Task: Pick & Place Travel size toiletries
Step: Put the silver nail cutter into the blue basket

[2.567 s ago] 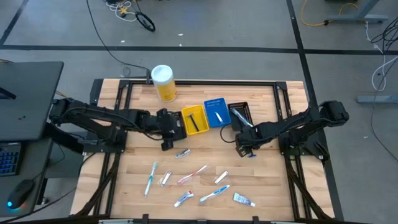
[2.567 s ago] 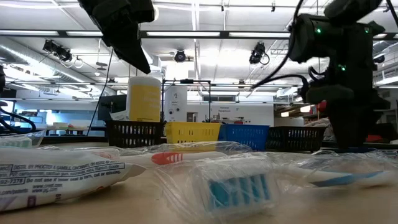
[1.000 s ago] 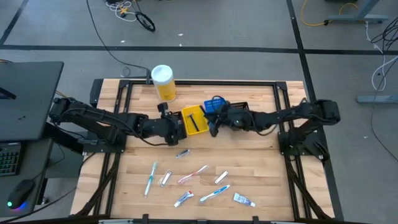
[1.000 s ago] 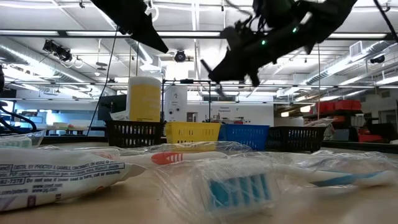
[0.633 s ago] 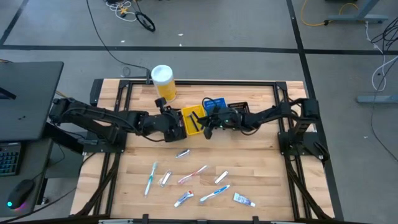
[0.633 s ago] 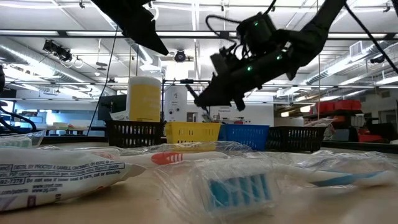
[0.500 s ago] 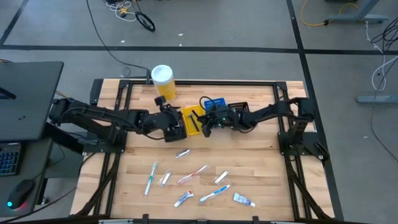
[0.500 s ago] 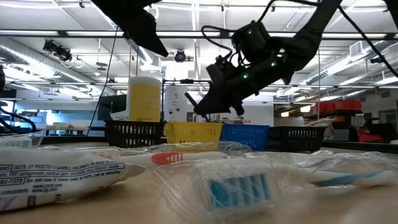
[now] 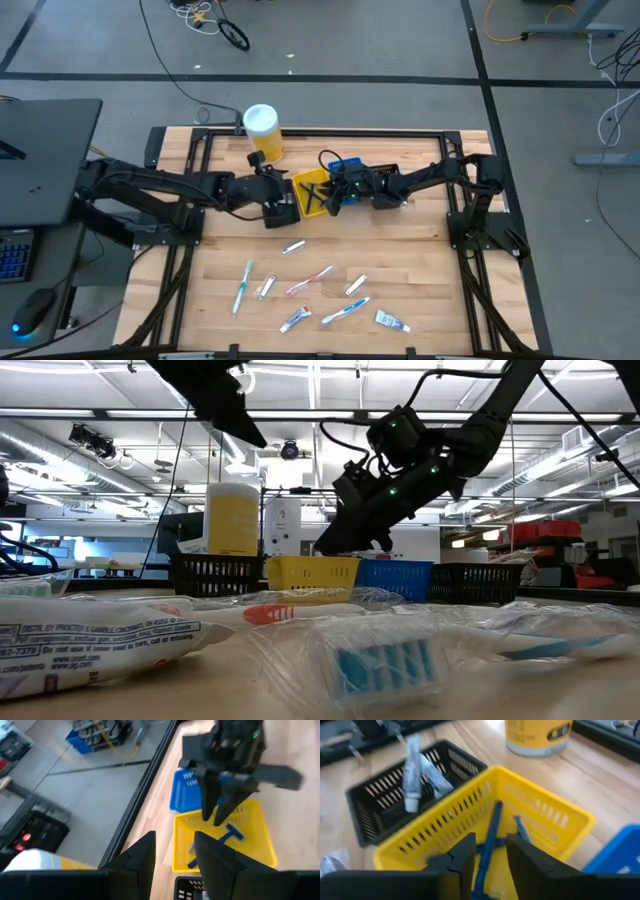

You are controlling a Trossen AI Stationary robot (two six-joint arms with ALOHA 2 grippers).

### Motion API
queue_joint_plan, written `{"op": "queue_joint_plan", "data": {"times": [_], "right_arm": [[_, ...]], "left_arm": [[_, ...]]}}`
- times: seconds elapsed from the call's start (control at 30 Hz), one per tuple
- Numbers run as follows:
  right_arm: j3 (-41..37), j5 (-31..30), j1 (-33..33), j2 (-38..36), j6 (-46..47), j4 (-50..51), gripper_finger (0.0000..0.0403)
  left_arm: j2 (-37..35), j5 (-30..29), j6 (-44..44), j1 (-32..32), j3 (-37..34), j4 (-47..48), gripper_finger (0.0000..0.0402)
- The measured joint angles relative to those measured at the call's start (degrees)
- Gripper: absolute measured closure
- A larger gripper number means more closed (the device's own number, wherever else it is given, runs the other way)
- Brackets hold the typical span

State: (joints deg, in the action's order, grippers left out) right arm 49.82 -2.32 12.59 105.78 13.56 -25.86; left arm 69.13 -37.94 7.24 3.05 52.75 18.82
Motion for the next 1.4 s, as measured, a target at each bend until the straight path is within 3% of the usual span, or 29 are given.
{"op": "queue_joint_plan", "data": {"times": [0.2,0.4,0.57,0.67,0.9,1.17,1.4], "right_arm": [[-0.02,0.04,0.12,-0.64,-1.19,3.6,0.0239],[-0.02,0.11,0.12,-3.15,-5.06,3.8,0.0232],[0.0,7.15,0.12,-7.19,-5.26,7.04,0.0232],[0.0,11.71,-0.4,-10.65,-5.47,11.02,0.0232],[-0.02,11.45,-1.27,-17.84,-7.06,20.59,0.0232],[-0.02,11.45,-1.43,-18.86,-6.02,22.11,0.0232],[-0.02,11.99,-4.05,-18.86,-3.43,29.39,0.0232]], "left_arm": [[-8.95,0.6,-1.49,-0.96,0.0,7.78,0.026],[-16.98,0.64,-5.7,-2.9,0.02,14.37,0.0264],[-20.98,0.64,-7.11,-3.3,-0.02,20.73,0.0264],[-22.63,1.43,-8.42,-3.28,-0.66,21.57,0.0264],[-24.64,6.54,-11.25,-3.26,-5.76,18.84,0.0264],[-24.13,8.99,-12.91,-3.26,-9.88,17.14,0.0266],[-24.13,9.49,-21.17,-3.26,-10.34,16.41,0.0267]]}}
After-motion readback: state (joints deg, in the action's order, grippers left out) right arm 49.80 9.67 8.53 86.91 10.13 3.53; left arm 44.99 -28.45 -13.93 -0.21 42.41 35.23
